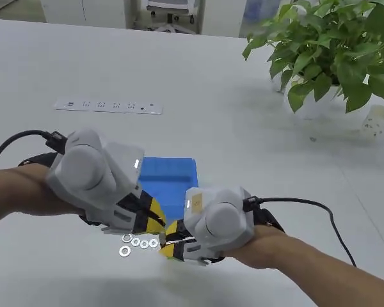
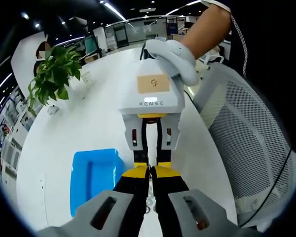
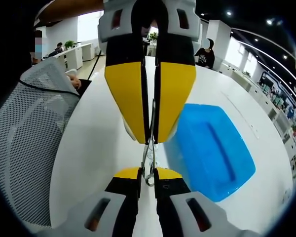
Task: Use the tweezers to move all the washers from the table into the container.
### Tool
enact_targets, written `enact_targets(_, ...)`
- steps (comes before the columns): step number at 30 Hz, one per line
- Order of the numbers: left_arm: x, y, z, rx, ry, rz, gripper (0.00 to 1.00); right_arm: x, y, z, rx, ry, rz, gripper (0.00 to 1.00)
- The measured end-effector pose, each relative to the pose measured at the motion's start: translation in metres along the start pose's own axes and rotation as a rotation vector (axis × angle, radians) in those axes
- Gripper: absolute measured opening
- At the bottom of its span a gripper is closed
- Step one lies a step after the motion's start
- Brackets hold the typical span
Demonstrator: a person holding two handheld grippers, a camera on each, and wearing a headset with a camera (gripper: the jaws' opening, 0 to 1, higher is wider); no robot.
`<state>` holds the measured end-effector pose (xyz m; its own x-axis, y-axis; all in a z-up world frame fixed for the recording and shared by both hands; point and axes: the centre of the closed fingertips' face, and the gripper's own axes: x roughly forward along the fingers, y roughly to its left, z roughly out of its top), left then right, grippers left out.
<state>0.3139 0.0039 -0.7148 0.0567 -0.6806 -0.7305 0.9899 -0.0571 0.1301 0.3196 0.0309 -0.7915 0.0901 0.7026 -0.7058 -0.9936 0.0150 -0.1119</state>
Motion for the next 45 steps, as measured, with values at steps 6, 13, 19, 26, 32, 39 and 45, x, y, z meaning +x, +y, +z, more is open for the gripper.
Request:
enact_targets(6, 0.0039, 0.0013, 0.0009, 0.000, 0.001, -0.013, 0.06, 0.0004, -0.0003, -0.0037, 0.007, 0.003, -0.003, 0.12)
enact_targets(13, 0.0051, 0.0030, 0.0022, -0.003, -0.010, -0.019, 0.06, 0.0005, -0.0001, -0.0061, 0.013, 0.006, -0.007, 0.13)
enact_targets(19, 0.0054, 0.0051, 0.0022, -0.005, -0.016, -0.032, 0.06, -0.0006, 0.0014, -0.0065, 0.011, 0.013, -0.002, 0.17)
enact_targets(26, 0.0060, 0.0062, 0.0025, -0.004, -0.016, -0.053, 0.06, -0.0053, -0.0034, 0.0005, 0.054, -0.026, -0.021, 0.14)
enact_targets(32, 0.0072, 0.0064, 0.0034, -0.002, -0.018, -0.068, 0.06, -0.0056, -0.0036, 0.0008, 0.070, -0.033, -0.020, 0.12)
enact_targets(39, 0.0082, 0.0045, 0.0046, -0.002, -0.023, -0.076, 0.06, -0.0055, -0.0027, 0.0002, 0.087, -0.031, -0.013, 0.10)
enact_targets(45, 0.0081, 0.0032, 0.0049, -0.002, -0.021, -0.078, 0.06, -0.0058, -0.0026, -0.0001, 0.111, -0.026, -0.012, 0.09)
